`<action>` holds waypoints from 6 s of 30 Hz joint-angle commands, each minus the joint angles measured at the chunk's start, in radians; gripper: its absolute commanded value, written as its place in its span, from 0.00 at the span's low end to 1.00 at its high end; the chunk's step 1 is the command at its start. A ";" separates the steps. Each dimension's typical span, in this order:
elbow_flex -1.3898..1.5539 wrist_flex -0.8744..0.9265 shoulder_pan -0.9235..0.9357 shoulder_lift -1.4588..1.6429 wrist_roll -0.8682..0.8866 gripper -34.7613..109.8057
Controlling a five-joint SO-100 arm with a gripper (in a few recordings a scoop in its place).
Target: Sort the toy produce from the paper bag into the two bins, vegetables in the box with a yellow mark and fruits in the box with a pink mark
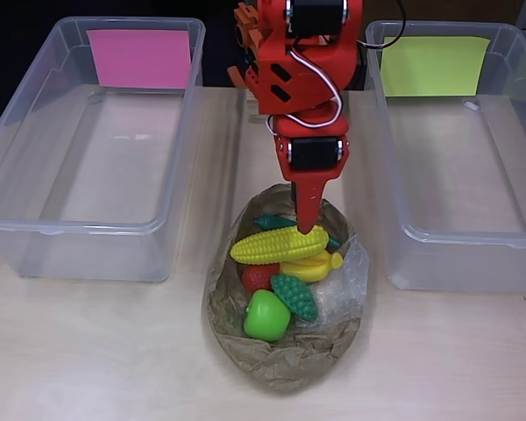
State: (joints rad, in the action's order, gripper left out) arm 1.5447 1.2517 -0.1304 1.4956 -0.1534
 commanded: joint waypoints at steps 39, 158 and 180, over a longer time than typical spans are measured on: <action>0.276 -0.179 0.080 -0.086 -0.029 0.35; 0.025 -0.316 -0.017 -0.183 0.692 0.49; 0.048 -0.393 -0.055 -0.376 0.842 0.45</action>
State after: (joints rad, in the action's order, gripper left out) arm 1.5800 0.8575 -0.1641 1.1213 0.6688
